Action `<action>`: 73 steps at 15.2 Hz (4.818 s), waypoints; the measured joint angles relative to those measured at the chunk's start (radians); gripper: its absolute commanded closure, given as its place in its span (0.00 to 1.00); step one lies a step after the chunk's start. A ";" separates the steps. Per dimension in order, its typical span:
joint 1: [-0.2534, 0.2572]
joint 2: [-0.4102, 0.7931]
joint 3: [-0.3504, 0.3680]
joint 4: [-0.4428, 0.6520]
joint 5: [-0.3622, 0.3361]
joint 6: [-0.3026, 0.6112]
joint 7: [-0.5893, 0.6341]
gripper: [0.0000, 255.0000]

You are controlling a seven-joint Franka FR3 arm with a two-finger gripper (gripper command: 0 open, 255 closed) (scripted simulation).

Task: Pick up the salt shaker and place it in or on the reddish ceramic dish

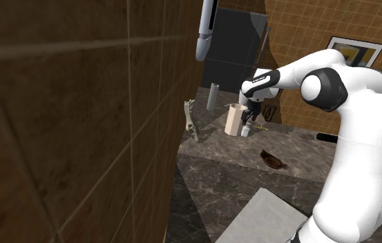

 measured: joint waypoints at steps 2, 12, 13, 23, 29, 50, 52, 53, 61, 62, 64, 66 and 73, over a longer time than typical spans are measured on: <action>-0.003 0.010 0.000 -0.004 0.006 0.021 -0.002 0.00; -0.006 0.019 -0.002 -0.008 0.011 0.036 -0.007 1.00; -0.006 0.019 -0.002 -0.007 0.011 0.037 -0.007 1.00; -0.001 0.015 -0.002 -0.005 0.008 0.022 -0.004 1.00; 0.004 -0.011 -0.006 0.034 -0.005 -0.046 0.001 1.00; 0.035 -0.236 -0.027 -0.015 -0.102 -0.206 0.034 1.00; 0.046 -0.329 -0.025 -0.113 -0.146 -0.194 0.061 1.00; 0.047 -0.380 -0.025 -0.161 -0.169 -0.194 0.070 1.00; 0.012 -0.721 0.011 -0.438 -0.304 -0.241 0.133 1.00; 0.003 -0.761 0.015 -0.473 -0.317 -0.247 0.136 1.00; -0.015 -0.847 0.028 -0.528 -0.340 -0.277 0.143 1.00; -0.028 -0.910 0.041 -0.569 -0.353 -0.300 0.149 1.00; -0.041 -0.927 0.027 -0.667 -0.375 -0.220 0.158 1.00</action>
